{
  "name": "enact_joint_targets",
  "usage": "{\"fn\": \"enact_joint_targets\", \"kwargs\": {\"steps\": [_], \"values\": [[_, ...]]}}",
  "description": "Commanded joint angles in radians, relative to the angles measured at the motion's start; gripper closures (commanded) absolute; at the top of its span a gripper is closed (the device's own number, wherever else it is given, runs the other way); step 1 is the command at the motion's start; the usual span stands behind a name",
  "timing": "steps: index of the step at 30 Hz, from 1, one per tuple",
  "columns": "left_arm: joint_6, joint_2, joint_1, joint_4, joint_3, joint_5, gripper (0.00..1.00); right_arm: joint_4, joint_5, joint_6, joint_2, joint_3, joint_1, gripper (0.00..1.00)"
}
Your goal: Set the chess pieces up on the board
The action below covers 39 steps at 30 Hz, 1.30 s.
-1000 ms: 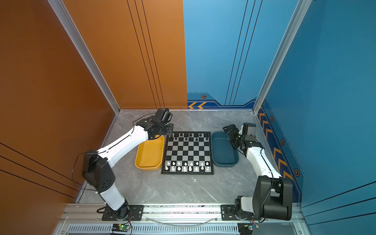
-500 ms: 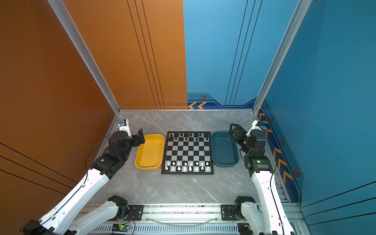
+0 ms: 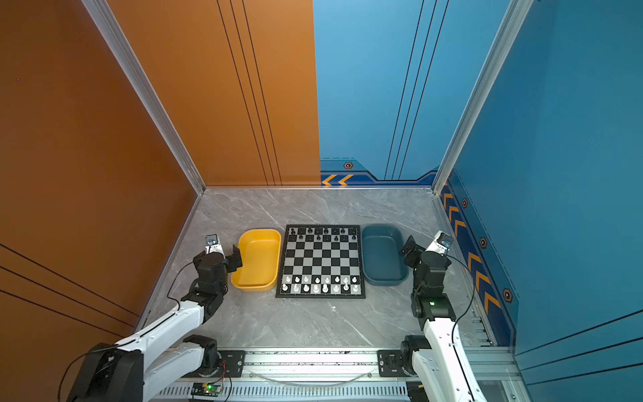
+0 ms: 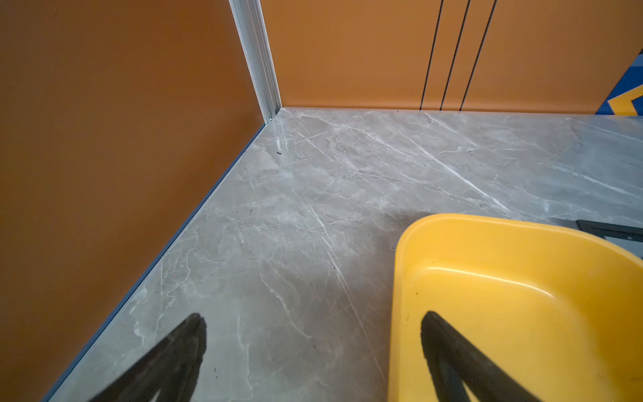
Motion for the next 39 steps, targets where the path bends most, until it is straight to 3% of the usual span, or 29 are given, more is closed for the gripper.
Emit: {"fn": "enact_joint_targets", "kwargs": {"steps": [1,8,16,18,24,32,39], "values": [[0.032,0.064,0.026,0.236,-0.035,0.067,0.02,0.170,0.066,-0.085,0.082,-0.047,0.012,0.00],[0.073,0.226,0.050,0.365,-0.024,0.125,0.02,0.424,0.094,-0.132,0.334,-0.073,0.050,0.00],[0.089,0.250,0.082,0.376,-0.010,0.213,0.02,0.634,0.147,-0.256,0.586,-0.058,0.125,0.00],[0.104,0.259,0.084,0.380,-0.010,0.237,0.02,0.615,0.169,-0.278,0.607,-0.034,0.142,0.00],[0.118,0.405,0.090,0.592,-0.035,0.245,0.02,0.841,0.135,-0.330,0.735,-0.076,0.151,0.00],[0.144,0.530,0.090,0.758,-0.052,0.293,0.02,0.789,0.085,-0.325,0.733,-0.056,0.135,0.00],[0.130,0.505,0.094,0.638,-0.011,0.272,0.02,0.818,0.038,-0.296,0.793,-0.045,0.098,0.00]]}}
